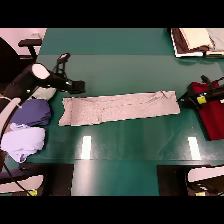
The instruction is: Fold the shirts.
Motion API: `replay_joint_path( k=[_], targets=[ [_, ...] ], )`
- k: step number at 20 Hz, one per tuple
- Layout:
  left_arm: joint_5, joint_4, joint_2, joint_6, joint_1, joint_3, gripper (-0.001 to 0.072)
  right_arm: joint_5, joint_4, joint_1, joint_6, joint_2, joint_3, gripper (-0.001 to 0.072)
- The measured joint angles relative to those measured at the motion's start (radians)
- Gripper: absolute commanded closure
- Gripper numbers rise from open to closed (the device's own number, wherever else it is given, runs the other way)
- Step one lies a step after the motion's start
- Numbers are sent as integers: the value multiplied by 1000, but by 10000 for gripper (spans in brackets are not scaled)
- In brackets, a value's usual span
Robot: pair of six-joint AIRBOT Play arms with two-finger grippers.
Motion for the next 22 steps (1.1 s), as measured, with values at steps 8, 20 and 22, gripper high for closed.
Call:
replay_joint_path(
  k=[8, 20, 22],
  targets=[
    [109, -115, -195, -61, -204, 75, 687, -91, 3, 89, -39, 45, -8, 700],
    [91, -161, -431, -65, -368, 303, 687, -42, 225, 306, -27, 381, 163, 700],
    [85, -146, -438, -63, -372, 310, 687, -37, 232, 361, -15, 391, 213, 700]
  ],
)
